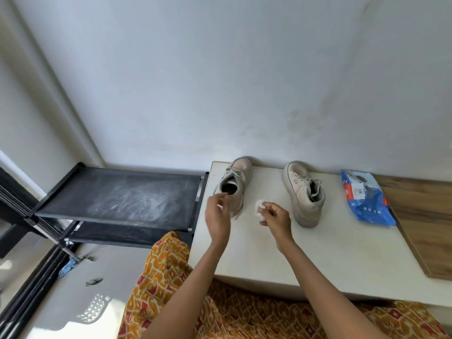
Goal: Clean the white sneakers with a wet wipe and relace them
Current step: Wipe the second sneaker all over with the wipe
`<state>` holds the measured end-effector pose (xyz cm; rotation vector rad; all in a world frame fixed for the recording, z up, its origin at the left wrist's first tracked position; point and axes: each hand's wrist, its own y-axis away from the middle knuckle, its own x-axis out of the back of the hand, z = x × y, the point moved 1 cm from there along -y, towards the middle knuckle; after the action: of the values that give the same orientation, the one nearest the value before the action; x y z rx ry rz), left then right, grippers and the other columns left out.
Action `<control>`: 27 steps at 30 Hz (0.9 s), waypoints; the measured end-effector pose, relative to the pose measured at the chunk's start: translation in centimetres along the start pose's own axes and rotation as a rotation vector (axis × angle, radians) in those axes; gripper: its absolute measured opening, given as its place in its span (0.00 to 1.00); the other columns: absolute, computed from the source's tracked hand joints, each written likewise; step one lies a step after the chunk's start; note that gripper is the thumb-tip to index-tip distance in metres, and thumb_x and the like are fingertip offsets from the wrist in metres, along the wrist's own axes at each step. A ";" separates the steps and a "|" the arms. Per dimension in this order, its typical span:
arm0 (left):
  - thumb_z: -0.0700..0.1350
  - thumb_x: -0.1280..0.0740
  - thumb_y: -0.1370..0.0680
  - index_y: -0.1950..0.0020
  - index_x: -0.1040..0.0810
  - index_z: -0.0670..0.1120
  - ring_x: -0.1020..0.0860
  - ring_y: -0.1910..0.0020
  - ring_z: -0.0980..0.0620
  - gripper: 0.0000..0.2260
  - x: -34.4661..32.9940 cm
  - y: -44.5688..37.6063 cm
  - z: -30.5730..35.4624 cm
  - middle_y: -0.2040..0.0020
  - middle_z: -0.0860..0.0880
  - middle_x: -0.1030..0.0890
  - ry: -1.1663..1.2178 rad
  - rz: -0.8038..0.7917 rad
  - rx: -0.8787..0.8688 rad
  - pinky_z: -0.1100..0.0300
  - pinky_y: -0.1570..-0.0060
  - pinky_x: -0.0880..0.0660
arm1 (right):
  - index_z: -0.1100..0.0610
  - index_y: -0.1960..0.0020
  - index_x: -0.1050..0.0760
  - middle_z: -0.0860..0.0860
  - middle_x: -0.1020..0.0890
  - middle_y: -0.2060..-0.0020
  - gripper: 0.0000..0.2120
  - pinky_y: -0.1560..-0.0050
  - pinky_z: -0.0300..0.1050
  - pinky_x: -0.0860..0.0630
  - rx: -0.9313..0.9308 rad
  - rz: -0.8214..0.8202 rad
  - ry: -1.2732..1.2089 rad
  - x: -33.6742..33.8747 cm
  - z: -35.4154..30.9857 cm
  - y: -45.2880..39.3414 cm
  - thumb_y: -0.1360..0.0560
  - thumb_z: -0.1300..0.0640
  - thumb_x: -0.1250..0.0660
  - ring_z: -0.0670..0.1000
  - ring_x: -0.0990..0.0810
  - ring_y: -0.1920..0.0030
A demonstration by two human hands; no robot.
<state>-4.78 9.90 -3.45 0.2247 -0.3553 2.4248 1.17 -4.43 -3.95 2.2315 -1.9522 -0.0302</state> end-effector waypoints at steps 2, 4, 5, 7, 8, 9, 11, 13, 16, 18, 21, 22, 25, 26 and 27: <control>0.45 0.35 0.22 0.44 0.24 0.43 0.24 0.56 0.51 0.09 1.2 -0.7 -1.4 0.50 0.48 0.24 -0.110 0.088 0.183 0.59 0.58 0.28 | 0.53 0.55 0.21 0.50 0.20 0.63 0.05 0.64 0.40 0.21 -0.048 0.018 0.035 -0.9 0.5 0.1 0.25 0.61 0.33 0.47 0.23 0.64; 0.44 0.34 0.23 0.42 0.24 0.41 0.23 0.52 0.46 0.11 1.7 -1.5 -3.2 0.46 0.43 0.25 -0.300 -0.063 0.316 0.56 0.54 0.27 | 0.56 0.52 0.20 0.51 0.21 0.63 0.05 0.66 0.39 0.21 -0.081 0.016 0.022 -1.8 1.0 0.2 0.25 0.61 0.33 0.48 0.23 0.65; 0.45 0.34 0.23 0.46 0.22 0.40 0.23 0.53 0.44 0.10 1.9 -1.7 -3.7 0.46 0.42 0.25 -0.387 -0.149 0.326 0.55 0.54 0.27 | 0.57 0.51 0.20 0.51 0.21 0.62 0.05 0.66 0.39 0.22 -0.095 0.017 0.008 -2.1 1.3 0.2 0.25 0.60 0.33 0.48 0.23 0.64; 0.45 0.34 0.24 0.56 0.21 0.37 0.23 0.56 0.41 0.10 2.0 -2.0 -4.0 0.50 0.42 0.25 -0.568 -0.265 0.247 0.55 0.60 0.29 | 0.58 0.49 0.20 0.52 0.20 0.61 0.07 0.66 0.38 0.22 -0.117 0.025 -0.009 -2.6 1.8 0.2 0.26 0.60 0.33 0.49 0.22 0.62; 0.44 0.35 0.24 0.58 0.22 0.37 0.23 0.58 0.41 0.10 2.0 -2.1 -4.0 0.51 0.43 0.26 -0.638 -0.289 0.202 0.56 0.62 0.31 | 0.58 0.49 0.20 0.52 0.20 0.61 0.07 0.66 0.38 0.23 -0.124 0.031 -0.016 -2.7 2.1 0.3 0.26 0.61 0.33 0.49 0.22 0.62; 0.42 0.36 0.24 0.60 0.22 0.37 0.23 0.59 0.42 0.10 2.0 -2.2 -3.9 0.53 0.43 0.26 -0.692 -0.296 0.165 0.57 0.63 0.32 | 0.58 0.49 0.20 0.53 0.20 0.60 0.07 0.66 0.38 0.23 -0.132 0.035 -0.025 -2.8 2.2 0.3 0.26 0.61 0.33 0.49 0.22 0.62; 0.38 0.37 0.25 0.66 0.25 0.39 0.25 0.64 0.45 0.10 2.0 -2.5 -3.8 0.57 0.43 0.24 -0.760 -0.284 0.111 0.55 0.66 0.31 | 0.58 0.48 0.20 0.53 0.20 0.59 0.08 0.66 0.38 0.24 -0.141 0.035 -0.047 -3.0 2.3 0.5 0.26 0.61 0.32 0.49 0.22 0.61; 0.37 0.37 0.26 0.67 0.24 0.39 0.24 0.67 0.47 0.10 2.1 -2.8 -4.1 0.62 0.44 0.21 -0.709 -0.244 0.122 0.54 0.67 0.27 | 0.57 0.48 0.21 0.51 0.20 0.60 0.08 0.66 0.38 0.24 -0.144 0.028 -0.064 -3.0 2.2 0.7 0.26 0.61 0.32 0.47 0.22 0.62; 0.41 0.33 0.25 0.59 0.20 0.40 0.22 0.63 0.51 0.06 2.8 -3.1 -3.5 0.61 0.45 0.19 -0.343 -0.032 0.183 0.58 0.64 0.26 | 0.56 0.48 0.21 0.50 0.20 0.59 0.08 0.65 0.38 0.23 -0.143 0.015 -0.063 -2.6 2.3 0.7 0.26 0.61 0.32 0.46 0.22 0.61; 0.42 0.32 0.24 0.57 0.21 0.41 0.24 0.62 0.52 0.05 3.5 -3.6 -1.7 0.60 0.47 0.19 -0.182 0.113 0.083 0.61 0.62 0.27 | 0.56 0.47 0.21 0.51 0.20 0.58 0.08 0.64 0.39 0.23 -0.143 0.022 -0.057 -2.1 2.5 0.6 0.26 0.61 0.32 0.47 0.22 0.61; 0.44 0.31 0.25 0.57 0.20 0.44 0.23 0.63 0.56 0.05 3.3 -5.3 1.4 0.60 0.49 0.18 0.013 0.087 0.022 0.65 0.62 0.26 | 0.56 0.47 0.21 0.51 0.20 0.58 0.08 0.64 0.39 0.25 -0.153 0.048 -0.069 -1.8 2.6 0.7 0.26 0.61 0.32 0.47 0.22 0.59; 0.45 0.30 0.25 0.57 0.19 0.44 0.22 0.63 0.57 0.05 2.8 -5.9 2.3 0.61 0.50 0.18 0.103 0.016 0.045 0.65 0.62 0.26 | 0.56 0.47 0.21 0.50 0.20 0.58 0.08 0.64 0.38 0.25 -0.158 0.060 -0.091 -1.8 2.4 0.7 0.26 0.61 0.32 0.47 0.23 0.59; 0.46 0.30 0.27 0.58 0.18 0.43 0.20 0.60 0.54 0.06 1.1 -7.3 3.6 0.59 0.48 0.17 0.030 -0.285 0.056 0.56 0.58 0.23 | 0.54 0.51 0.22 0.49 0.20 0.58 0.05 0.64 0.39 0.25 -0.152 0.058 -0.146 -2.1 1.6 0.9 0.26 0.62 0.31 0.47 0.22 0.59; 0.45 0.30 0.26 0.57 0.17 0.43 0.20 0.57 0.51 0.06 0.7 -7.7 3.5 0.57 0.46 0.17 -0.174 -0.348 0.001 0.55 0.56 0.24 | 0.54 0.52 0.22 0.50 0.20 0.59 0.05 0.65 0.39 0.25 -0.142 0.047 -0.148 -2.3 1.3 0.9 0.26 0.62 0.31 0.47 0.22 0.60; 0.45 0.31 0.26 0.56 0.17 0.43 0.21 0.55 0.48 0.06 0.4 -7.8 3.3 0.55 0.44 0.18 -0.403 -0.385 -0.065 0.55 0.55 0.25 | 0.53 0.53 0.22 0.50 0.20 0.59 0.05 0.65 0.38 0.25 -0.129 0.037 -0.145 -2.3 1.0 0.8 0.26 0.62 0.31 0.48 0.22 0.60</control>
<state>0.14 14.91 1.36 0.6919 -0.5156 1.9764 -0.11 -2.34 -5.02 2.1649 -1.9996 -0.3123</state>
